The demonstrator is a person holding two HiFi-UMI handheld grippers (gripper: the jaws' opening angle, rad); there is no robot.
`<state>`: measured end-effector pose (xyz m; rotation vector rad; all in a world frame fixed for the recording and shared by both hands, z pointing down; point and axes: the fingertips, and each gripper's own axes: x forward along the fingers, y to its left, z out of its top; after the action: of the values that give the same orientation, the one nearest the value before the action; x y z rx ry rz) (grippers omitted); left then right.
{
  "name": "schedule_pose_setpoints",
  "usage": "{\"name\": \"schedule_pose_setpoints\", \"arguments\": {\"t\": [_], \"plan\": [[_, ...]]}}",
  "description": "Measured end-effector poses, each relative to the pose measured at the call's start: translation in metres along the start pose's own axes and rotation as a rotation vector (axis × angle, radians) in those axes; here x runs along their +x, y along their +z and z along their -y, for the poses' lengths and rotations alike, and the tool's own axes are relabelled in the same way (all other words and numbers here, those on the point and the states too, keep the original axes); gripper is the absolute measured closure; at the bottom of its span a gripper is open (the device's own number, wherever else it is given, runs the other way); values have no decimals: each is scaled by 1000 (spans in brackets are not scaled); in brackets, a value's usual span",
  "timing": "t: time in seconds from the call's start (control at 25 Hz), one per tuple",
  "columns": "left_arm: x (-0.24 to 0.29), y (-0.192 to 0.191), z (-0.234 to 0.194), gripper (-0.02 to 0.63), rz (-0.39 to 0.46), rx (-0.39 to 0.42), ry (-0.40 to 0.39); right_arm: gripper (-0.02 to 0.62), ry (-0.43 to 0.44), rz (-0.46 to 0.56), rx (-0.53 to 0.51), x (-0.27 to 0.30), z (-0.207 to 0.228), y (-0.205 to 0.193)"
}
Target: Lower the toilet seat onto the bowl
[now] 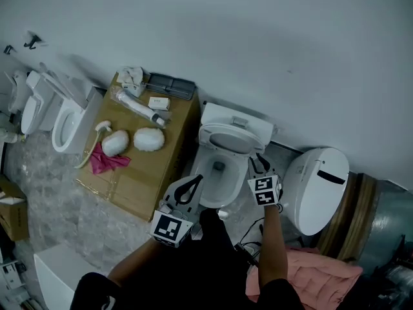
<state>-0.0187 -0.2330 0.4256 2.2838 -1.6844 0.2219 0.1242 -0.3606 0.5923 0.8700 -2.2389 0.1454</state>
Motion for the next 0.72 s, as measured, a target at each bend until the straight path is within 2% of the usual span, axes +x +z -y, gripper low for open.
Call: {"name": "schedule_pose_setpoints", "arguments": {"t": [0.08, 0.24, 0.4, 0.72], "plan": [[12, 3, -2, 598, 11, 29, -2, 477, -6, -74, -56, 31, 17, -16], [26, -7, -6, 598, -39, -7, 5, 477, -21, -146, -127, 80, 38, -34], [36, -10, -12, 598, -51, -5, 17, 477, -6, -215, -172, 112, 50, -50], [43, -22, -23, 598, -76, -1, 24, 490, -2, -264, -275, 138, 57, -62]]}}
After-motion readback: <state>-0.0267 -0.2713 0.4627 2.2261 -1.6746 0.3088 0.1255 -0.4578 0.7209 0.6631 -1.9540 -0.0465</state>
